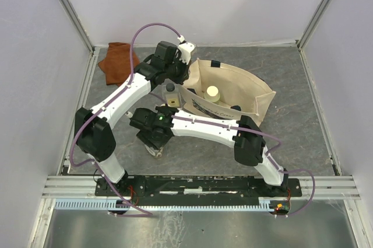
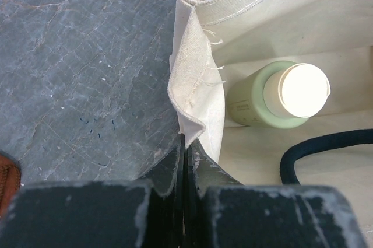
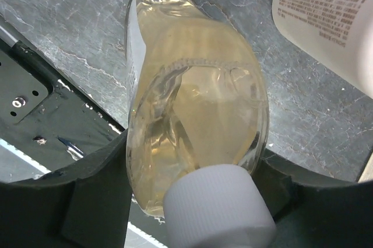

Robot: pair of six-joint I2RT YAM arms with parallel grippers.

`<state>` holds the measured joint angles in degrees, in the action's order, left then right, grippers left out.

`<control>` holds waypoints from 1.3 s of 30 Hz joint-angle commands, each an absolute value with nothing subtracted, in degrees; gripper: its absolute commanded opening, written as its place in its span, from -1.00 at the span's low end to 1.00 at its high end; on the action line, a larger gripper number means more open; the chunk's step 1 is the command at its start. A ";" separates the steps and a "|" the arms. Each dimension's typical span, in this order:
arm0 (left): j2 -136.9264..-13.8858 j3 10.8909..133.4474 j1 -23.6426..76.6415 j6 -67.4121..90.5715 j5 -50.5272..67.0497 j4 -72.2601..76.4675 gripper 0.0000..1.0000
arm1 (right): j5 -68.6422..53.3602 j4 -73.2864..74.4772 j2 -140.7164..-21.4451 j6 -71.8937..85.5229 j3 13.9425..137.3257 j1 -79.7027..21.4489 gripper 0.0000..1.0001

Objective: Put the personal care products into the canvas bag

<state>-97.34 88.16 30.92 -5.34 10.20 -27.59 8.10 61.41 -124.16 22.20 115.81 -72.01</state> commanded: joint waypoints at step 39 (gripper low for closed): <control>-92.58 87.46 29.12 -5.54 11.62 -29.03 -0.95 | 20.45 63.01 -83.93 38.66 74.57 -74.86 -0.21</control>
<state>-95.92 87.72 29.95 -5.28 11.14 -27.86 16.43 64.82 -85.82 36.01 74.74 -74.59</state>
